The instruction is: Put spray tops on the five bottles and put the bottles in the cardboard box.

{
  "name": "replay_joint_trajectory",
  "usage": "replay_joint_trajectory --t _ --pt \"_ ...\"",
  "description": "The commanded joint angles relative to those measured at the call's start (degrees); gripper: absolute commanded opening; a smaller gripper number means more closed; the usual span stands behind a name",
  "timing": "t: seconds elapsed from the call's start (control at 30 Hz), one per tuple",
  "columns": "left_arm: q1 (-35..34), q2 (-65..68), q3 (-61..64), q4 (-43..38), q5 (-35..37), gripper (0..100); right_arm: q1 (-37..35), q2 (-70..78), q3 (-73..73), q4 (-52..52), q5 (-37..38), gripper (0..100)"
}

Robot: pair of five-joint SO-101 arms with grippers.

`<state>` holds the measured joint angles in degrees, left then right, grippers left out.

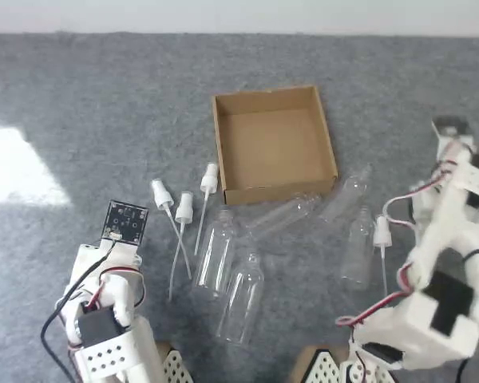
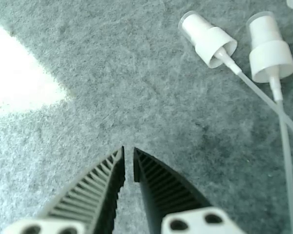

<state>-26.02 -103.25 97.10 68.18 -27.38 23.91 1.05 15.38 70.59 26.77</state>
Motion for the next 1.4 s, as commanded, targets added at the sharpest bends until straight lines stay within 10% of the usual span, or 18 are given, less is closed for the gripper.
replay_joint_trajectory --t 0.0,0.4,0.63,1.13,1.37 --pt "-0.18 -1.49 -0.57 -0.26 -0.35 3 -13.23 -11.38 -8.26 7.60 -8.26 0.9" --pt "-0.18 -1.49 -0.57 -0.26 -0.35 3 -53.32 -3.74 -29.98 10.07 -34.46 0.7" --pt "-0.18 -1.49 -0.57 -0.26 -0.35 3 -60.18 16.31 -47.74 7.16 -50.64 1.1" --pt "-0.18 -1.49 -0.57 -0.26 -0.35 3 -65.98 41.63 -72.53 7.34 -56.70 1.5" --pt "-0.18 -1.49 -0.57 -0.26 -0.35 3 -68.00 45.32 -77.27 12.88 -56.53 23.5"
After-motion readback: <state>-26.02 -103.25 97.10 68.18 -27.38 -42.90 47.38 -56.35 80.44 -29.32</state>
